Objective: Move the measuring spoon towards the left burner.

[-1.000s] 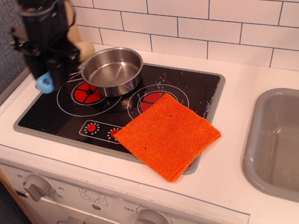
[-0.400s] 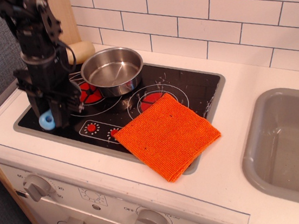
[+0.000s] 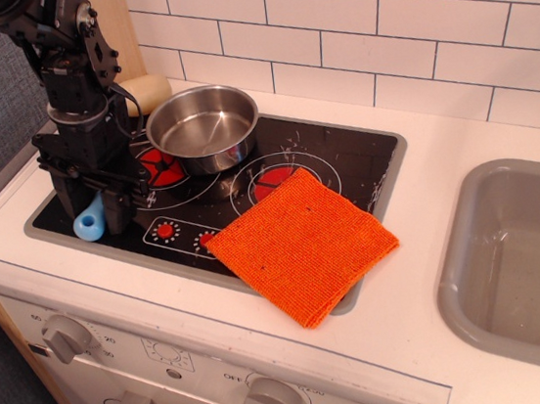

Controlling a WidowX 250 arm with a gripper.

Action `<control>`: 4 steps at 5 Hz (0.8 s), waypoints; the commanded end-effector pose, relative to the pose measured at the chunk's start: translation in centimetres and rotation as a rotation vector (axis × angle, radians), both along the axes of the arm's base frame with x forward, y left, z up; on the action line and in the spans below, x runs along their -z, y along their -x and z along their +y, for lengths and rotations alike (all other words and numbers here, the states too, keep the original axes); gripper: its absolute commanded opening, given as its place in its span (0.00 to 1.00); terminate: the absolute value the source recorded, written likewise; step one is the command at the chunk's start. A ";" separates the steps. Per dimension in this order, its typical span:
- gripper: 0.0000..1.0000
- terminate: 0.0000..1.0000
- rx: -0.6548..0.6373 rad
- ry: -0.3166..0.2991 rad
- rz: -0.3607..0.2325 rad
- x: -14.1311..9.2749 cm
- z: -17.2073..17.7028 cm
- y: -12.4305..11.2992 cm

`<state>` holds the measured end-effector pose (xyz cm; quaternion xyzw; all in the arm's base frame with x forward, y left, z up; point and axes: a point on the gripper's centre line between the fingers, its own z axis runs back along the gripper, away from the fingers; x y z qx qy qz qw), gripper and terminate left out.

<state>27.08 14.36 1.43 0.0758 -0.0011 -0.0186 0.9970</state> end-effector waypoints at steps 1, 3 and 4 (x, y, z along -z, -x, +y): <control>1.00 0.00 0.036 -0.007 -0.094 -5.4 -1.7 -1.2; 1.00 0.00 -0.097 0.061 -0.070 -8.4 -2.9 -1.0; 1.00 0.00 -0.089 0.078 -0.048 -7.8 -3.2 -1.0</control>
